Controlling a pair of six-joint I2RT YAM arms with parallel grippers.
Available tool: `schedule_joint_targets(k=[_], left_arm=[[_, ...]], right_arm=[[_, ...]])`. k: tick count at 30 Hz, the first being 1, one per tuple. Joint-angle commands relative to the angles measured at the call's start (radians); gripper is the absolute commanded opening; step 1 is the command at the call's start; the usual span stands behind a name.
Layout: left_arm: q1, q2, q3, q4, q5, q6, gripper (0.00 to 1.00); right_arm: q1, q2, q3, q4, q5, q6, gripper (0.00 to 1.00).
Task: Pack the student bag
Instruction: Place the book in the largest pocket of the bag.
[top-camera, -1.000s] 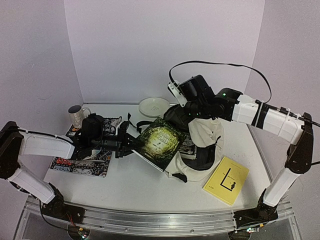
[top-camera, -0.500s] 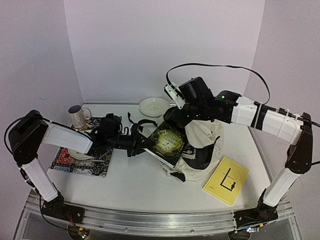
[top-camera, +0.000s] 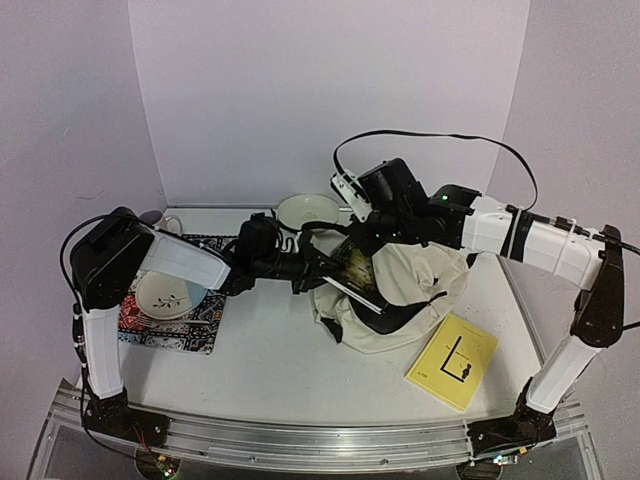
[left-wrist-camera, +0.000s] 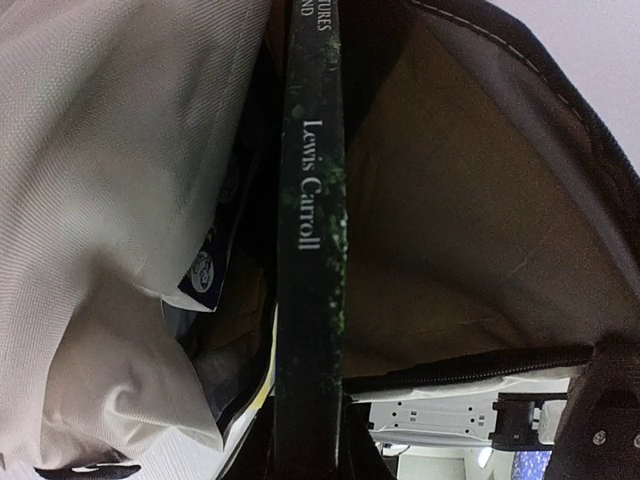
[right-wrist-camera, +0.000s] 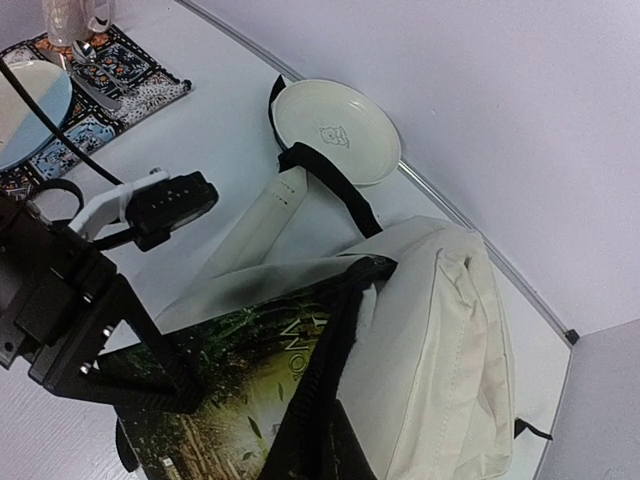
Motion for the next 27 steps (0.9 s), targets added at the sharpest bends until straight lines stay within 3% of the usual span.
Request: schedule_joint_targets(k=[1,6,14,18,22,27], left_arm=[[0.016,0.104,0.173,0.115,0.011,0.016,0.0],[0.016,0.103,0.134,0.099,0.05,0.06,0.0],[0.013,-0.115,-0.192,0.069,0.016,0.126,0.0],[0.013,-0.208,-0.313,0.065,0.011,0.13,0.0],[0.011,-0.239,-0.336,0.066,0.023,0.142,0.0],[0.005,-0.21,-0.237,0.065,0.043,0.155,0.0]], right_arm=[[0.034,-0.054,0.015,0.097,-0.062,-0.019,0.0],[0.033,-0.078,-0.003,0.099,-0.027,-0.04,0.0],[0.033,-0.098,-0.008,0.105,0.098,-0.054,0.0],[0.034,-0.101,-0.003,0.105,0.091,-0.05,0.0],[0.033,-0.095,0.009,0.107,-0.01,-0.06,0.0],[0.035,-0.081,0.011,0.111,-0.102,-0.062,0.0]])
